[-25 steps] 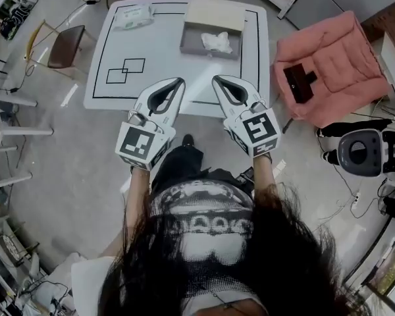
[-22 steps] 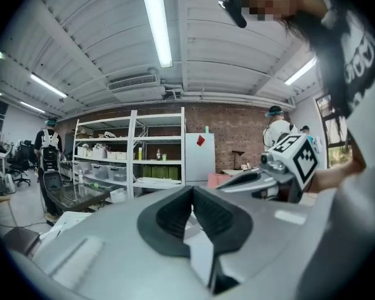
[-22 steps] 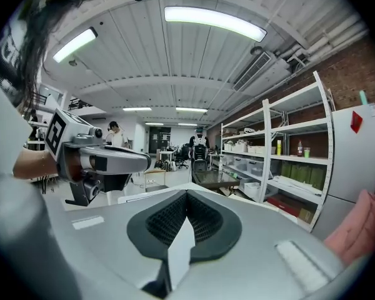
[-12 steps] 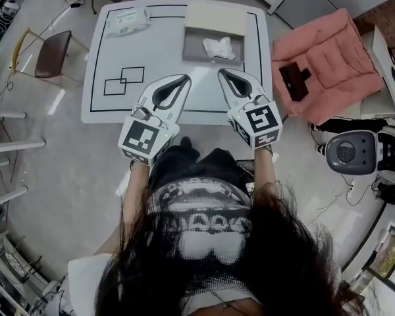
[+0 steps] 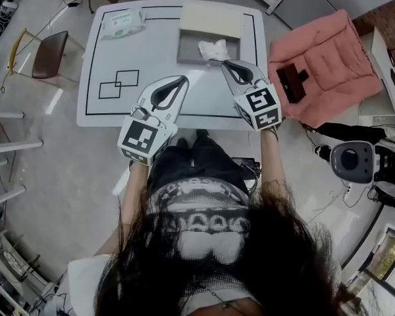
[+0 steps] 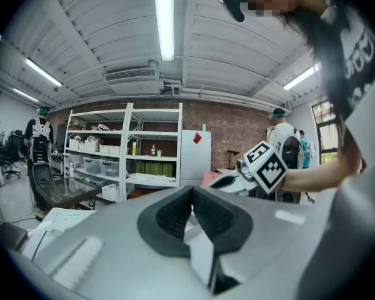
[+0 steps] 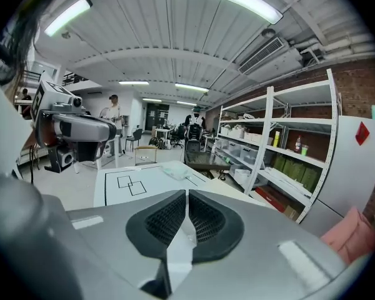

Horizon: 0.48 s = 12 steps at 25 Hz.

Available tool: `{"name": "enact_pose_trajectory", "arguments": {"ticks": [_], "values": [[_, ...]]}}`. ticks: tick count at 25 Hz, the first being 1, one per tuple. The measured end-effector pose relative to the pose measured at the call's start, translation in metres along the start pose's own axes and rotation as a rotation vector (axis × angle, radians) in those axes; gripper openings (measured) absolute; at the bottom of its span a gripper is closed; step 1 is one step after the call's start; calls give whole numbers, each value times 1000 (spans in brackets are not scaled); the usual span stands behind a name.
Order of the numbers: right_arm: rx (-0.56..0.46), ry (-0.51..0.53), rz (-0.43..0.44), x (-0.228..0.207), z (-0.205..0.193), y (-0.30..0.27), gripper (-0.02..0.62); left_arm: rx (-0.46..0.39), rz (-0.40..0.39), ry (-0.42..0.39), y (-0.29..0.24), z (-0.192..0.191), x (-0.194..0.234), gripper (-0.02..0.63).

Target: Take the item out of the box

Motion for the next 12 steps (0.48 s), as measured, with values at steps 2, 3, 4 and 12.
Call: {"name": "enact_pose_trajectory", "arguments": {"ticks": [2,3,4,12], "values": [[19,16,15,-15,-6,-13,20,8,25,2,-7,1,2,0],[32,24,24,-22,-9,-21,21,11,38,5,-11,1,4,0],[45,33,33,-30,-12,-29,23,13,52,8,-15,2,5,0],[190,167,151,-63,-42,-103,43,24,157,15,-41,8,18,0]]}}
Point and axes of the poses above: the fingertips, and each gripper's own axes: y backward along the fingers, x to its left, z out of its top, the point moved 10 cm from there along y, backward along the fingers, and after that the axes turned 11 degrees about -z, right-handed, at the moved point
